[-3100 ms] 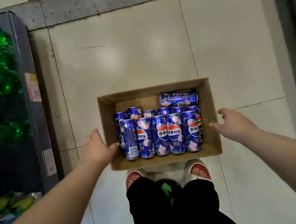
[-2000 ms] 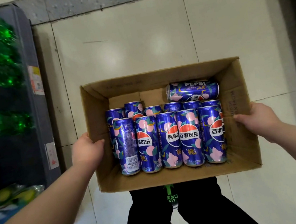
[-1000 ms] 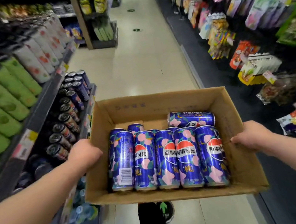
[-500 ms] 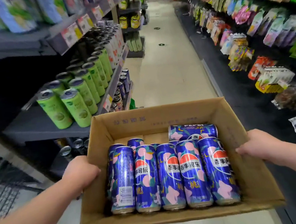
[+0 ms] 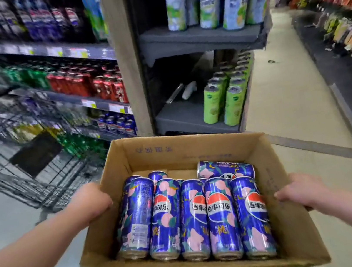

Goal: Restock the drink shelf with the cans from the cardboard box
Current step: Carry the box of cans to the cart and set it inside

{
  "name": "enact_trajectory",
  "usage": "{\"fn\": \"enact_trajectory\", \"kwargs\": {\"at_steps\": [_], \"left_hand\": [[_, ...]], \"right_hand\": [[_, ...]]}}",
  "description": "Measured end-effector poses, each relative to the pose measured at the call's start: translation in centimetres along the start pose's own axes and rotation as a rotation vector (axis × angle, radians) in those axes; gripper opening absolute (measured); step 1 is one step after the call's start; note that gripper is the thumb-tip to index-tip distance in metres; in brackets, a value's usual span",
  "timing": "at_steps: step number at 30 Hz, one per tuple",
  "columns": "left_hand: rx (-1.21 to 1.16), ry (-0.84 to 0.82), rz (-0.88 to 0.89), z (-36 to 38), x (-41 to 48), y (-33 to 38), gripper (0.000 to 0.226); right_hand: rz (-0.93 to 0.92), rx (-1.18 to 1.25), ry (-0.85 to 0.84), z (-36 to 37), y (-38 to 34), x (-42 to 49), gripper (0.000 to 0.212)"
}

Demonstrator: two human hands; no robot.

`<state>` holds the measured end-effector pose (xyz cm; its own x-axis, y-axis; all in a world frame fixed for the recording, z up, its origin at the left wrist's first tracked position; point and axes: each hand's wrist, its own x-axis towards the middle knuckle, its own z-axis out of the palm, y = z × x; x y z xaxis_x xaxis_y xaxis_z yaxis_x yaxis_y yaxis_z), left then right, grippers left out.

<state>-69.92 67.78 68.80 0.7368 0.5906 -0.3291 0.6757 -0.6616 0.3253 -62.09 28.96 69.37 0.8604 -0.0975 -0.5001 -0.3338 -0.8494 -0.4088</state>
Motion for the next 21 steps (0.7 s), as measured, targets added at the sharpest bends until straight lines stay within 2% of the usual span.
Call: {"fn": "enact_trajectory", "kwargs": {"at_steps": [3, 5, 11, 14, 21], "left_hand": [[-0.051, 0.052, -0.059, -2.6, 2.3, -4.5, 0.021], [-0.108, 0.080, -0.109, -4.2, 4.4, -7.1, 0.025], [-0.149, 0.121, -0.196, -8.9, 12.4, -13.1, 0.027], [-0.165, 0.144, -0.201, -11.8, 16.6, -14.8, 0.022], [-0.092, 0.144, -0.167, -17.5, 25.2, -17.4, 0.028]], "right_hand": [[-0.074, -0.032, -0.010, 2.3, -5.7, 0.7, 0.011], [-0.105, -0.051, -0.011, 3.9, -9.4, 1.4, 0.009], [-0.179, -0.102, -0.015, 8.6, -20.0, 5.8, 0.026], [-0.176, -0.104, -0.028, 10.5, -25.1, 7.2, 0.025], [-0.156, -0.013, -0.015, 13.9, -33.8, 9.2, 0.024]]}}
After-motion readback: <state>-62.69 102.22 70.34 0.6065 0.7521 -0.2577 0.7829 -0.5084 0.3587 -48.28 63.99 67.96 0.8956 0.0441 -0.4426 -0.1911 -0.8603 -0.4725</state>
